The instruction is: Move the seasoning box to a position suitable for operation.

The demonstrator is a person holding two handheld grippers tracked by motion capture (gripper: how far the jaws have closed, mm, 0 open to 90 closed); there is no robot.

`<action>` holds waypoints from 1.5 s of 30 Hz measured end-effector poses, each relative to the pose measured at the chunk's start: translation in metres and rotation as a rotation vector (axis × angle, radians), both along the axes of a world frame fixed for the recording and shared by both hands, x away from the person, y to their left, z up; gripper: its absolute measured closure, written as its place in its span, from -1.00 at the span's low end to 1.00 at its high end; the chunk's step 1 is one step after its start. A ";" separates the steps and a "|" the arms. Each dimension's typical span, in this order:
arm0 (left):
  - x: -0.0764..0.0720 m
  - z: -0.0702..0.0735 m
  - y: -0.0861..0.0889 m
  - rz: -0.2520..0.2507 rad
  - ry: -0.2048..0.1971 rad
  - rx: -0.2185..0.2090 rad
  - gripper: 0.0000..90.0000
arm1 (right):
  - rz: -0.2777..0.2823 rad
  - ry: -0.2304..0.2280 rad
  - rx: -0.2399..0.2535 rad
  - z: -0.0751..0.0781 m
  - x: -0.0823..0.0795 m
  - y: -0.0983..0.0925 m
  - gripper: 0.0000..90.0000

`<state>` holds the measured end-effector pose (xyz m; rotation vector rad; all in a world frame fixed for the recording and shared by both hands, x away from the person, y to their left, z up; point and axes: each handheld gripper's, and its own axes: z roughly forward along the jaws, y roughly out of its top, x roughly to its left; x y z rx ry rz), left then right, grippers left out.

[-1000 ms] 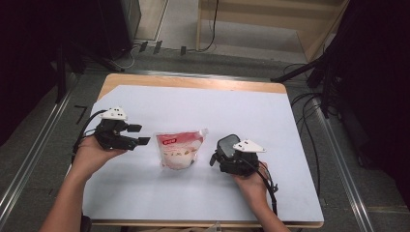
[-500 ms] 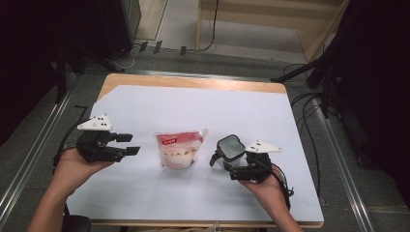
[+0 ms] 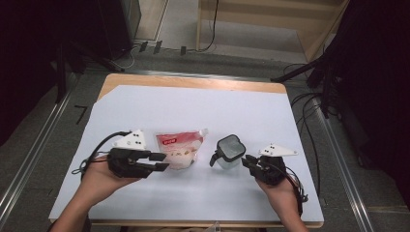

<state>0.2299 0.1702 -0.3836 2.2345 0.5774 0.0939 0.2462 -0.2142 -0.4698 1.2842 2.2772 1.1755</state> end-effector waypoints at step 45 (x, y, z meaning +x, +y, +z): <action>0.015 -0.055 -0.079 -0.111 0.092 -0.024 0.35 | 0.053 0.017 0.055 0.003 -0.012 0.024 1.00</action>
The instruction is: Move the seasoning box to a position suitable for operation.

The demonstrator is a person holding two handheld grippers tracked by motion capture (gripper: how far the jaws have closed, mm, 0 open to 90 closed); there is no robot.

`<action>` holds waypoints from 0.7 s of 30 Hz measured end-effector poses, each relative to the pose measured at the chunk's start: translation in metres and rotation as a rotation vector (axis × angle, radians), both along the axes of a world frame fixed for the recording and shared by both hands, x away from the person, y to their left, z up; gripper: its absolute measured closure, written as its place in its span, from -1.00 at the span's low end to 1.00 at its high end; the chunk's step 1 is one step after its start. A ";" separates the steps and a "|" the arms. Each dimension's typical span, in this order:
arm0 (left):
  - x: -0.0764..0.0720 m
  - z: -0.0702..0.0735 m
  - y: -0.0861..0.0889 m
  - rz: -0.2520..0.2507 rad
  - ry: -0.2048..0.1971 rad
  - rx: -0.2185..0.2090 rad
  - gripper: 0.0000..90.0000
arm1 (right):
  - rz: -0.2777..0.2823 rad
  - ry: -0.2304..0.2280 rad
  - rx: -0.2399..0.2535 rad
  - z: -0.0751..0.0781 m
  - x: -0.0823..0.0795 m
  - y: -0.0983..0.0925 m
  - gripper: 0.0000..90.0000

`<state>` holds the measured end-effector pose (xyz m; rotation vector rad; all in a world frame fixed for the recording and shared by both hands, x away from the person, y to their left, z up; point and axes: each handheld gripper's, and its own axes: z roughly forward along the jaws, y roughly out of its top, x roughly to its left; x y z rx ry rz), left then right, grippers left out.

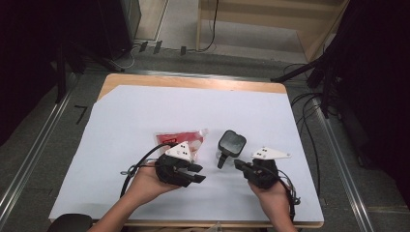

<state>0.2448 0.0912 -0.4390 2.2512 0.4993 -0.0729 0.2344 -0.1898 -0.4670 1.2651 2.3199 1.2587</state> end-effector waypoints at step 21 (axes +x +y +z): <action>-0.003 -0.003 -0.001 -0.038 -0.024 0.005 0.07 | 0.034 -0.047 0.015 -0.015 0.010 0.062 1.00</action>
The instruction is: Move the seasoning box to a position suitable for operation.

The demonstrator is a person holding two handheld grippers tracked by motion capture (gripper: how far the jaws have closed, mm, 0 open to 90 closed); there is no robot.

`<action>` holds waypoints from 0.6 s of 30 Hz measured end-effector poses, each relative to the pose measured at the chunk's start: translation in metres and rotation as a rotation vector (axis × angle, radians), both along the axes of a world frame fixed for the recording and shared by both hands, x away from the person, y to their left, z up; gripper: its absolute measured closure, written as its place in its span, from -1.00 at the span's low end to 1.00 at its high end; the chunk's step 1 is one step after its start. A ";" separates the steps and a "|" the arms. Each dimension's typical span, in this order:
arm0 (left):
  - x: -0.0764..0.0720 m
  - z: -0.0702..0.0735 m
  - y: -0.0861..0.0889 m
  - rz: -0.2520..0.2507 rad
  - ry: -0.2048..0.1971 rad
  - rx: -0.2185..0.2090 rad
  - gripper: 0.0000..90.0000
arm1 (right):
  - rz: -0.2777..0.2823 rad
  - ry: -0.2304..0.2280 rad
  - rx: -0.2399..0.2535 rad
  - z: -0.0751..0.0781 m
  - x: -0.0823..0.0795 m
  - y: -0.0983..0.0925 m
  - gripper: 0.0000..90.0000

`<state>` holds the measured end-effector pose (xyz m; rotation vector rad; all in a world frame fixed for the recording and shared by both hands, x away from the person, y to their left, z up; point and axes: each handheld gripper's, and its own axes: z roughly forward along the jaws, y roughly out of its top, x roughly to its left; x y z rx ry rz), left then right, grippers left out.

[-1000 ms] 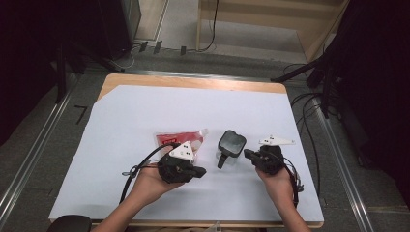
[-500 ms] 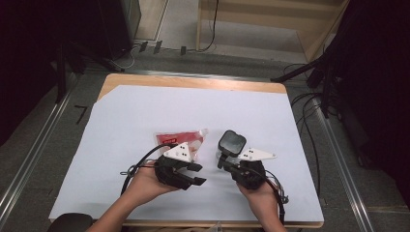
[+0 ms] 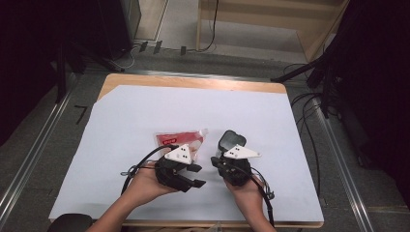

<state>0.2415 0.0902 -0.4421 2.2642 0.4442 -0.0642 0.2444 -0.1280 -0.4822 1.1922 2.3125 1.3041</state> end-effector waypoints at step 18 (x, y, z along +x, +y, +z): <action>0.000 -0.002 0.000 0.004 0.003 0.008 0.03 | -0.041 0.012 -0.041 -0.003 -0.007 -0.010 1.00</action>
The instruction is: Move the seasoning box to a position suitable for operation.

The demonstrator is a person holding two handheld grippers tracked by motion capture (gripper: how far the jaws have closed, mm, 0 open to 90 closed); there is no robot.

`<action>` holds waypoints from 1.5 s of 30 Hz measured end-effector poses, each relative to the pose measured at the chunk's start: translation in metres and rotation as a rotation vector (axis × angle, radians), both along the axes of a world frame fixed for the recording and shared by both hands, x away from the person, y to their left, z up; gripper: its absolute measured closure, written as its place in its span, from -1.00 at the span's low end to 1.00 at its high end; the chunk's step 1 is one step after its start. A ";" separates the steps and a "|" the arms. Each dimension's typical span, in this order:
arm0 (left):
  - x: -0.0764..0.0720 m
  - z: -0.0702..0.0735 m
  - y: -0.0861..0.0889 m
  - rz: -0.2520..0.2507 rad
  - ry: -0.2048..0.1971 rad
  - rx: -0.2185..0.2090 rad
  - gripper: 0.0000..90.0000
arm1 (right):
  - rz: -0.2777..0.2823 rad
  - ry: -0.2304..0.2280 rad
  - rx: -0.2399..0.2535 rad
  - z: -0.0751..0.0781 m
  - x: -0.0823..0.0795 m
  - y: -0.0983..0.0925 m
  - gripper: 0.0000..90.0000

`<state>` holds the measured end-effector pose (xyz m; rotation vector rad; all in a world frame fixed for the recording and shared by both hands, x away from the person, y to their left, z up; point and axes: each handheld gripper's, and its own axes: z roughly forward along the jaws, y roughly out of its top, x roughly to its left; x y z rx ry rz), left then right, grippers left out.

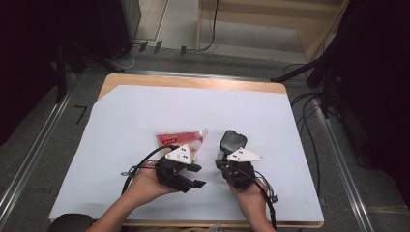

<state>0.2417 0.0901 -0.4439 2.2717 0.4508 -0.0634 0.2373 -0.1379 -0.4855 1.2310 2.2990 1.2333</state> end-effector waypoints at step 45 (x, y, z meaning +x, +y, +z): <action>-0.003 0.014 0.023 0.025 0.003 0.003 0.02 | -0.172 0.120 -0.059 0.008 0.024 -0.115 1.00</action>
